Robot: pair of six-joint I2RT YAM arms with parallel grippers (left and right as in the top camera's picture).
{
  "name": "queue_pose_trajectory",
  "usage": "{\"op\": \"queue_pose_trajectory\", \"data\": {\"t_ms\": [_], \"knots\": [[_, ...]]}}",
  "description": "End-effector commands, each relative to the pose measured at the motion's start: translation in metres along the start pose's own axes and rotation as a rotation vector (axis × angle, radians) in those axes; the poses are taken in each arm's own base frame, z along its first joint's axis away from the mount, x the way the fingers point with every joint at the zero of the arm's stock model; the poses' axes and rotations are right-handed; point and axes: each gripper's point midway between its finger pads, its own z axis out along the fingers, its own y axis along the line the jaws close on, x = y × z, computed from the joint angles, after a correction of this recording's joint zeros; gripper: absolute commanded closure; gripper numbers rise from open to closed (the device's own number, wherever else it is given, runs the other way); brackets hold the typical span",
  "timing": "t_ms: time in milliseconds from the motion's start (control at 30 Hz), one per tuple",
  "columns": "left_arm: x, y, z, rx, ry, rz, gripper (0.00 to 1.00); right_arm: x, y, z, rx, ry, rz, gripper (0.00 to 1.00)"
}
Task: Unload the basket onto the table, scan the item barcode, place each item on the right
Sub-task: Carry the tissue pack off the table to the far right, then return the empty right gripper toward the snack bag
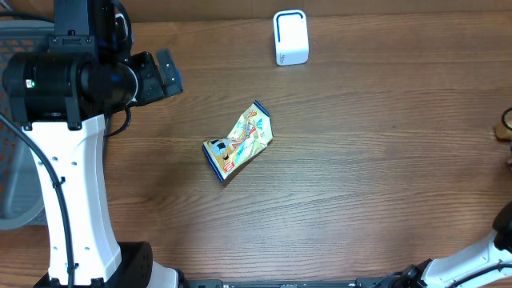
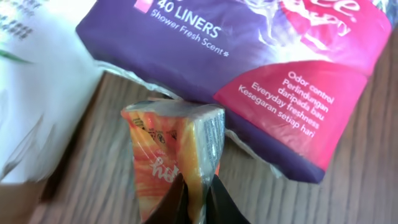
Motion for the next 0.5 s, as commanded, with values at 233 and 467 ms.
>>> {"op": "queue_pose_trajectory", "data": {"t_ms": [233, 467], "knots": [[-0.001, 0.002, -0.006, 0.002, -0.019, -0.013, 0.0, 0.002, 0.007, 0.006, -0.102, 0.057, 0.041, 0.84], [-0.001, 0.002, -0.006, 0.002, -0.019, -0.013, 0.0, 0.007, 0.023, 0.001, -0.148, 0.062, 0.022, 0.78]]}}
